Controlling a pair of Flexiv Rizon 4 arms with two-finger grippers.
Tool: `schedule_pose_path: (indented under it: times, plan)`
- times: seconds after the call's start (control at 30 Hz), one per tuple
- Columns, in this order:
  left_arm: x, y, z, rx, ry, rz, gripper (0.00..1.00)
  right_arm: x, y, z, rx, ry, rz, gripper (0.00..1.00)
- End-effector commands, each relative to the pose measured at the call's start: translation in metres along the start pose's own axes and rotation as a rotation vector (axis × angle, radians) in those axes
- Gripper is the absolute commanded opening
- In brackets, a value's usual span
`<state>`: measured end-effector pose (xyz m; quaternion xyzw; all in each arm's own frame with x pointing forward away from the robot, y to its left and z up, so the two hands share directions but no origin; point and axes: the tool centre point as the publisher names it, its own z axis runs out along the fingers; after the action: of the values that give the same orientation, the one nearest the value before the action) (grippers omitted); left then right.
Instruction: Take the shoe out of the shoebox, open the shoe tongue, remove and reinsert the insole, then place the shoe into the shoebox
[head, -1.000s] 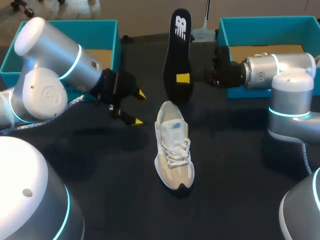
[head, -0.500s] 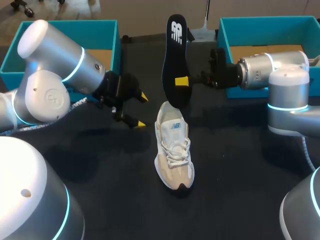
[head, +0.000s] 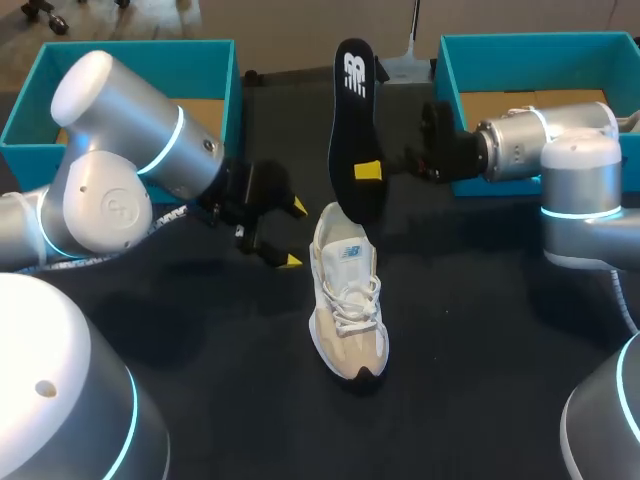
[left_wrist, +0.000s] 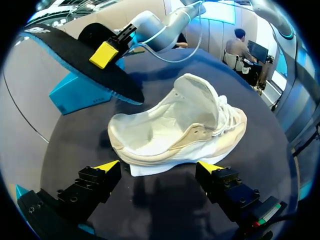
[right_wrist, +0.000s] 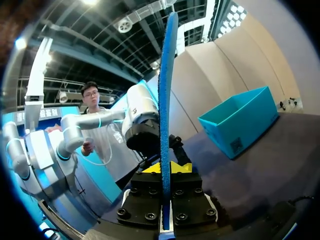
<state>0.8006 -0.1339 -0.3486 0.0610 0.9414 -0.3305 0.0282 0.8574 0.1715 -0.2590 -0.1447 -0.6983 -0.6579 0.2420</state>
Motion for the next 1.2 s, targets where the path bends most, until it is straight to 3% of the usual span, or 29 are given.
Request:
schedule_pose_path:
  times: [0.03,0.8,1.2]
  plan:
    - [-0.004,0.001,0.004,0.002,0.031,0.004,1.0,-0.008,-0.004,-0.004,0.004,0.018,0.005,0.0]
    - [0.004,0.011,0.015,-0.005,0.04,-0.05,1.0,-0.011,-0.032,0.001,-0.018,0.044,0.058,0.0]
    - [0.001,0.012,0.018,0.004,0.038,-0.068,1.0,-0.012,-0.034,0.002,-0.021,0.041,0.068,0.0]
